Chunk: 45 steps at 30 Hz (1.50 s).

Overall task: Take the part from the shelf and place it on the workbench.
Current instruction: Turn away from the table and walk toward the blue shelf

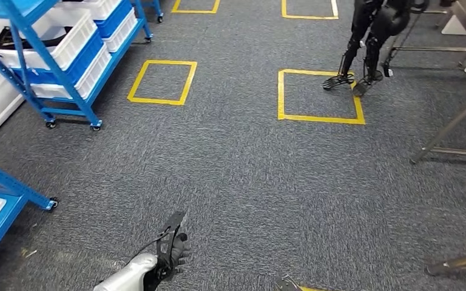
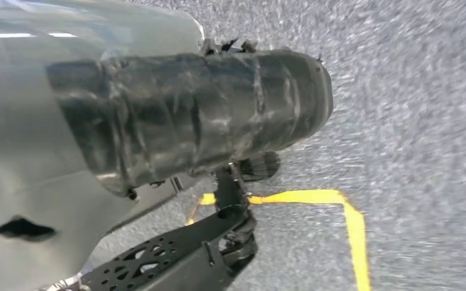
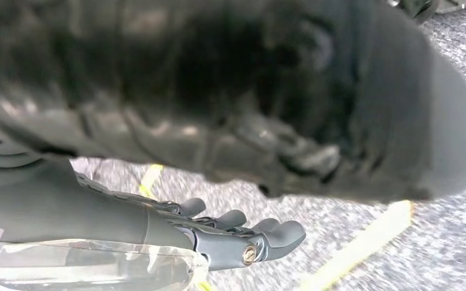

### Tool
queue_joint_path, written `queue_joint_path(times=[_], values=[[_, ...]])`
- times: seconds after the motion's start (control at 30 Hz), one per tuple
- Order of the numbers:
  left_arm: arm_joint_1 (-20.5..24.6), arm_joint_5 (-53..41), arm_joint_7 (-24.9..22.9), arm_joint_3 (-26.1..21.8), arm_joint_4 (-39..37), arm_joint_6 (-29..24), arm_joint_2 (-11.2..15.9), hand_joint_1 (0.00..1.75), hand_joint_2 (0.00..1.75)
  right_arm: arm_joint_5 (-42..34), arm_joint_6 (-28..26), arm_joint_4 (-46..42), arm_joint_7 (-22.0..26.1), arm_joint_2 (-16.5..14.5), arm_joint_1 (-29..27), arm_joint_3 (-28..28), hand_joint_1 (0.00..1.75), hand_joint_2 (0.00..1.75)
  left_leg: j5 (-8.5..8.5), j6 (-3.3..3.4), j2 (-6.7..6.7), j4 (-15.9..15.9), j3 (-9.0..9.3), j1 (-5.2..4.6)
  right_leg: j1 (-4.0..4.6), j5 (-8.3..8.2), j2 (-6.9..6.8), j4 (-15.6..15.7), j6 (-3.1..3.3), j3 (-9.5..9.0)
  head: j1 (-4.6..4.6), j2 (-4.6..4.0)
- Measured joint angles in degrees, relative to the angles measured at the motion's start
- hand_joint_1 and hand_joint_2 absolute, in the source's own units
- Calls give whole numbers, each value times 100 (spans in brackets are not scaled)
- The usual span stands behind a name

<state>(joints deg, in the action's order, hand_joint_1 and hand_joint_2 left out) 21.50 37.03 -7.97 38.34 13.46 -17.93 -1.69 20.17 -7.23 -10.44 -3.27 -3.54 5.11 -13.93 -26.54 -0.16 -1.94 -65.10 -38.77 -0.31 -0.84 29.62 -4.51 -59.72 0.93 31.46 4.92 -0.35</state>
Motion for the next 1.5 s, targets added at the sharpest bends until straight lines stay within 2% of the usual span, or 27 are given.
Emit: queue_joint_path(times=[0.07,0.1,0.17,0.2,0.27,0.3,0.37,0.4,0.43,0.47,0.53,0.6,0.67,0.73,0.8,0.83,0.9,0.93,1.0,1.07,1.13,1.2,1.27,1.33,1.4,1.43,1.5], values=[[179,44,-75,0,0,1,44,0,0,37,1,-4,-53,-31,41,-66,0,0,148,78,-229,537,266,-87,31,36,-122,7,-34,-38,-5,0],[245,56,-96,0,0,2,62,0,0,48,3,-7,-69,-46,55,-95,0,0,127,99,-261,601,290,-120,45,45,-184,19,-52,-49,-9,-1],[295,67,-116,0,-2,3,98,0,0,57,5,-16,-98,-71,77,-156,0,0,150,133,-124,665,306,-106,54,78,-281,43,-92,-81,-17,-1],[301,69,-121,0,-4,1,116,0,0,57,7,-22,-109,-78,85,-180,0,0,165,152,-52,710,334,-84,48,124,-205,8,-115,-81,-20,-1],[331,72,-122,0,-9,1,140,0,0,57,10,-32,-117,-84,100,-206,0,0,195,207,89,787,391,-34,28,343,126,-390,-152,98,-35,0],[357,73,-117,0,-10,3,142,0,0,57,18,-33,-115,-84,102,-210,0,0,197,227,163,797,398,-33,24,488,298,-750,-163,280,-45,0],[383,76,-109,0,-11,11,137,0,0,57,48,-33,-115,-84,99,-224,0,0,192,248,333,794,403,-26,16,679,421,-1450,-186,701,-54,0],[382,76,-108,0,-11,13,137,0,0,57,66,-33,-115,-84,97,-236,0,0,187,248,421,787,407,-22,6,634,433,-1576,-200,820,-54,0],[379,76,-108,0,-11,16,139,0,0,57,78,-34,-115,-83,99,-249,0,0,179,237,511,773,411,-12,-8,478,441,-1481,-214,836,-54,-1],[379,76,-108,0,-11,20,141,0,0,58,85,-36,-115,-83,103,-261,0,0,163,216,597,748,413,2,-32,241,474,-1181,-231,749,-54,-1],[394,77,-108,0,-11,28,145,0,0,59,97,-38,-114,-82,117,-284,0,0,110,145,756,648,376,25,-99,-121,704,-482,-252,493,-60,-1],[410,78,-107,0,-13,34,150,0,0,61,110,-39,-116,-83,130,-303,0,0,84,69,883,577,304,37,-117,-182,884,-183,-225,368,-73,-1],[395,85,-107,0,-14,38,168,0,0,62,114,-41,-120,-84,141,-312,0,0,105,1,993,589,267,56,-92,-177,818,-162,-152,346,-79,0],[372,94,-107,0,-16,38,195,0,0,62,113,-45,-121,-84,156,-312,0,0,42,-55,813,478,203,54,-88,-200,701,-114,-71,310,-52,-1],[388,101,-106,0,-17,38,202,0,0,63,111,-47,-119,-86,165,-313,0,0,-226,-97,431,-69,-64,43,-67,-204,552,-73,-9,265,-7,-1],[399,104,-106,0,-17,39,199,0,0,64,112,-47,-118,-85,162,-314,0,0,-388,-114,310,-456,-259,46,-48,-196,471,-67,12,251,17,-1],[392,110,-107,0,-17,44,194,0,0,64,114,-47,-119,-84,158,-315,0,0,-535,-127,243,-1016,-563,58,-25,-174,321,-68,35,234,19,0],[380,113,-108,0,-17,48,194,0,0,64,119,-47,-119,-83,160,-316,0,0,-471,-122,235,-1029,-585,61,-18,-162,259,-68,39,223,20,-1],[369,122,-97,0,-17,63,206,0,0,74,157,-47,-119,-84,171,-324,0,0,-91,-82,167,-405,-282,52,-10,-126,134,-67,33,176,21,-1],[373,167,-48,0,-17,100,230,0,0,118,223,-47,-118,-84,181,-343,0,0,174,-16,-69,363,115,-15,10,-83,20,-59,0,121,17,-1],[352,250,15,0,-18,153,268,0,0,185,283,-47,-133,-89,194,-374,0,0,184,39,-165,610,236,-84,29,-57,-80,-35,-48,86,14,-1],[292,325,49,-1,-20,217,318,0,0,230,310,-51,-159,-95,217,-425,0,0,209,88,-28,664,261,-78,28,-26,-141,-13,-107,51,12,-2],[238,361,59,-2,-27,280,363,0,0,250,305,-59,-170,-96,256,-482,0,0,237,149,87,738,320,-39,16,116,66,-199,-160,107,7,-2],[222,371,61,-2,-37,320,396,0,0,259,302,-62,-170,-95,282,-532,0,0,248,214,208,766,350,-22,8,403,347,-813,-181,405,-4,-2],[208,371,53,-2,-41,343,409,0,0,258,312,-62,-161,-88,273,-588,0,0,246,245,361,760,351,-24,8,563,420,-1413,-197,750,-12,-2],[193,371,46,-2,-42,350,409,0,0,255,318,-62,-146,-80,268,-623,0,0,242,242,450,751,352,-22,3,498,429,-1470,-206,820,-13,-2],[166,369,35,-3,-43,354,414,0,0,244,330,-62,-115,-57,278,-689,0,0,220,214,623,708,353,-6,-24,117,479,-1019,-222,685,-13,-2]])
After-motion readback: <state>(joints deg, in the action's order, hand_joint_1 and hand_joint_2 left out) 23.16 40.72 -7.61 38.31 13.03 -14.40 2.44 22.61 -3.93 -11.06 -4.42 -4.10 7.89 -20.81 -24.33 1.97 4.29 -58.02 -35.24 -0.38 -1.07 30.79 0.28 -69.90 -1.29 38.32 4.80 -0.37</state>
